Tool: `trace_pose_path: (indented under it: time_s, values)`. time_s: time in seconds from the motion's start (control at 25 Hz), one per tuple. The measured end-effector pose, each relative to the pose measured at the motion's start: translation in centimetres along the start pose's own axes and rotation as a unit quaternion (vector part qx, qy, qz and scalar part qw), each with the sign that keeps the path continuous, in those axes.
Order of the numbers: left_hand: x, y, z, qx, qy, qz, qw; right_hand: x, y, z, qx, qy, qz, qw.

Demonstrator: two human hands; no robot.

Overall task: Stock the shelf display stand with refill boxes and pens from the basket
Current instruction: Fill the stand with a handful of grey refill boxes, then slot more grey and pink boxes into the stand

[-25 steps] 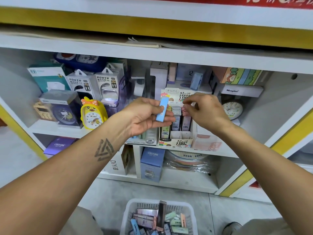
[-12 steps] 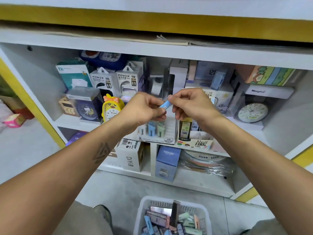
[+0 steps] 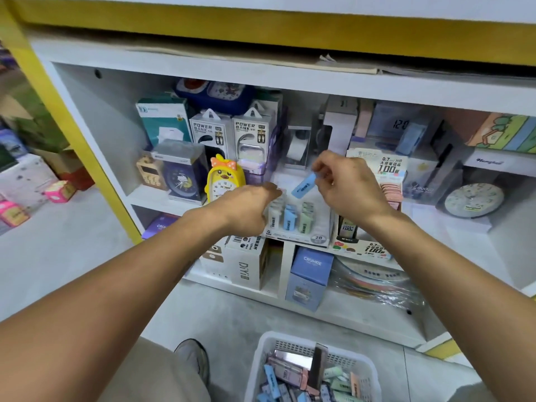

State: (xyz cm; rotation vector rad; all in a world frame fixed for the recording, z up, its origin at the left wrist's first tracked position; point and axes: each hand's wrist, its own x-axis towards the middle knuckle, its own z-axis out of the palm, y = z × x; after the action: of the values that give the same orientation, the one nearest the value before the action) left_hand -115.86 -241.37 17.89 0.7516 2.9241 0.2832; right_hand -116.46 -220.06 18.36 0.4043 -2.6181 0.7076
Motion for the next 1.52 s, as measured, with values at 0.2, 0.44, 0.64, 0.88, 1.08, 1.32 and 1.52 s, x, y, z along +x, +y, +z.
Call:
trace_pose_path:
  time_s: [0.2, 0.44, 0.64, 0.88, 1.08, 1.32, 1.52]
  values:
    - [-0.4, -0.3, 0.5, 0.055, -0.067, 0.009, 0.996, -0.1, -0.7, 2.3, -0.082, -0.065, -0.029, 0.994]
    - [-0.4, -0.3, 0.5, 0.056, -0.079, 0.005, 0.995, 0.2, -0.9, 3.2, -0.082, -0.102, -0.025, 0.991]
    - [-0.3, -0.1, 0.4, 0.058, -0.086, -0.005, 0.995, 0.2, -1.0, 2.8, -0.080, -0.116, -0.028, 0.990]
    - [-0.4, 0.3, 0.4, 0.066, -0.088, -0.005, 0.994, 0.3, -1.3, 2.6, -0.128, -0.119, -0.035, 0.984]
    - [-0.2, 0.3, 0.5, 0.066, -0.093, -0.004, 0.993, 0.2, -1.7, 3.1, -0.150, -0.162, -0.017, 0.975]
    - [-0.3, 0.8, 0.2, 0.078, -0.064, -0.011, 0.995, -0.3, -2.1, 2.2, -0.075, -0.120, 0.026, 0.990]
    - [-2.0, 4.3, 0.8, 0.067, 0.094, 0.002, 0.993, -5.8, -3.8, 0.5, 0.069, -0.042, 0.037, 0.996]
